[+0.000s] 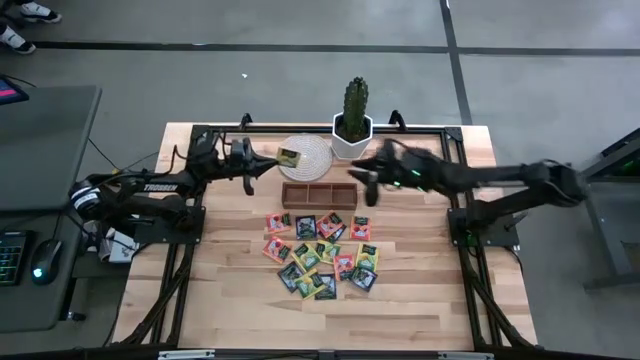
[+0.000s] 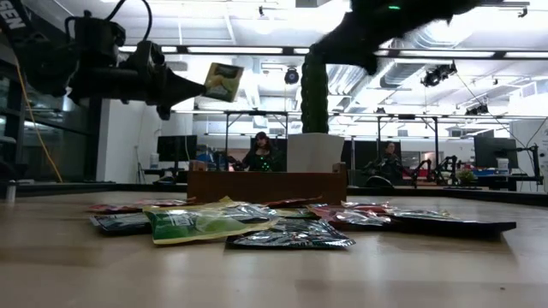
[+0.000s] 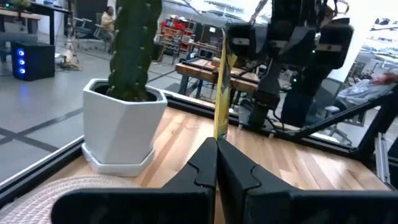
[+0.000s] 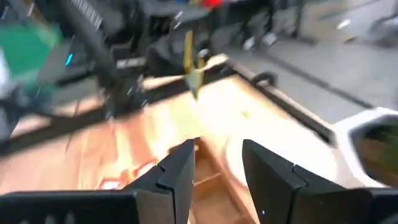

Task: Pick & Place Tea
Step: Put the yellow tea bag into the left section of the wooden organizer

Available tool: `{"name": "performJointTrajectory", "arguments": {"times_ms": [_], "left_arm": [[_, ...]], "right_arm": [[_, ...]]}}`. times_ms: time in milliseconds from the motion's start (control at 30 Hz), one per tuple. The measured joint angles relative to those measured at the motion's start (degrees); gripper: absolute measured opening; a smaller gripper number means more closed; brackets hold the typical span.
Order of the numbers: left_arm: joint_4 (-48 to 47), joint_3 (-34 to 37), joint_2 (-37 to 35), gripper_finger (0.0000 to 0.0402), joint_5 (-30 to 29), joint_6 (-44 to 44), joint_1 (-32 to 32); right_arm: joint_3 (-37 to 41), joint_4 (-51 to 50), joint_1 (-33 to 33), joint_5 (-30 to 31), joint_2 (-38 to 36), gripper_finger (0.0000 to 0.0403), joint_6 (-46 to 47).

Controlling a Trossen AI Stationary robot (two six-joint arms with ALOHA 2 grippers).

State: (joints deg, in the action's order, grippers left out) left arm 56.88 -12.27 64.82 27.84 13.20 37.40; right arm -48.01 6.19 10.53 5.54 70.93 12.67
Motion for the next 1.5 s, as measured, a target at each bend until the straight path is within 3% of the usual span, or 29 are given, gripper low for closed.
{"name": "performJointTrajectory", "arguments": {"times_ms": [267,500,700,1000,1500], "left_arm": [[0.00,0.00,0.00,0.0000,-3.72,-2.34,-5.28],[0.00,0.00,0.02,0.0000,-5.09,-3.07,-5.93],[-0.02,0.00,0.02,0.0000,-5.53,-3.97,-5.93],[-1.02,0.00,0.04,0.0000,-5.07,-4.41,-5.93],[-3.28,0.00,0.04,0.0000,-5.75,-5.65,-5.93]], "right_arm": [[-32.85,-29.14,5.68,-15.54,20.35,0.0131,-10.27],[-55.28,-44.07,7.95,-16.82,31.26,0.0131,-16.58],[-68.09,-51.14,9.74,-21.98,37.96,0.0131,-17.05],[-78.34,-57.78,9.77,-24.12,45.59,0.0131,-17.80],[-78.66,-58.60,7.61,-25.86,50.03,0.0131,-17.64]]}}
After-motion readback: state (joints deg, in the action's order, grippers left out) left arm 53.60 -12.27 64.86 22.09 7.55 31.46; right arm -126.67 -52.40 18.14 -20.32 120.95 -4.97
